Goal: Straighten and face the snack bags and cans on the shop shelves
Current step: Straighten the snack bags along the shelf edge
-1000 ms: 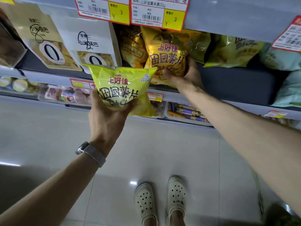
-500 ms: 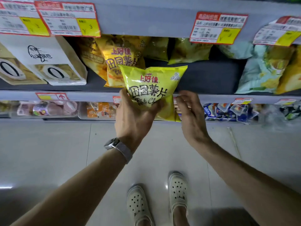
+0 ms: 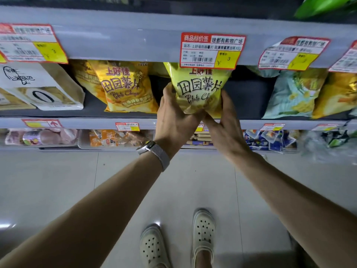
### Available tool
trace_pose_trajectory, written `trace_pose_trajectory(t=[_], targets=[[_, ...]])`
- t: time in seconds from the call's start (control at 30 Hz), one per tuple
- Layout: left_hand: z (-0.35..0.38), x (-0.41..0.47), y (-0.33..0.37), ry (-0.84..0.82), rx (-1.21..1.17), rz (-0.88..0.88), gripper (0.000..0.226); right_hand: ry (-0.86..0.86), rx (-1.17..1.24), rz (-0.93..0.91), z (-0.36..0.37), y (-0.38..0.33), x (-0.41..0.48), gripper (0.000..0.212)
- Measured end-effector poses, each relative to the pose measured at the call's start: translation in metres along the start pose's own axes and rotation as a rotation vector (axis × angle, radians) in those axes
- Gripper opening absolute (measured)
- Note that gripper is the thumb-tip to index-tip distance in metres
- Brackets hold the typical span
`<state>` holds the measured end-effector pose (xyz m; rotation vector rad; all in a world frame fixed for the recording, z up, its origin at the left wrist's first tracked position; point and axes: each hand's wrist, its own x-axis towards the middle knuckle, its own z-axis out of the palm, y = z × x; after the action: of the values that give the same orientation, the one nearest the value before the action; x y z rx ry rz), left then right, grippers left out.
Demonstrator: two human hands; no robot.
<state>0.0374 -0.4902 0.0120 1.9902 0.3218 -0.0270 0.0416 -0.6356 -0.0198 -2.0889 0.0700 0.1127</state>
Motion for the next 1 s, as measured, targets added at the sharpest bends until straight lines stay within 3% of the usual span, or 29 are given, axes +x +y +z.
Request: trace_pose_trajectory(t=[0.2,0.37,0.77,1.0], targets=[[-0.008,0.019,-0.008,0.025,-0.026,0.068,0.087,-0.079,0.040,0.028,0.008,-0.005,0.027,0.073],[-0.005,0.022,-0.027,-0.066,0.004,0.034,0.098,-0.094,0.006,0.059,0.017,0.001,0.035,0.077],[-0.015,0.005,-0.019,-0.111,0.166,-0.029,0.112,-0.172,-0.112,0.149,0.000,0.004,0.023,0.079],[-0.028,-0.022,-0.013,-0.240,0.501,-0.090,0.071,-0.230,-0.261,0.125,-0.032,0.006,-0.008,0.065]])
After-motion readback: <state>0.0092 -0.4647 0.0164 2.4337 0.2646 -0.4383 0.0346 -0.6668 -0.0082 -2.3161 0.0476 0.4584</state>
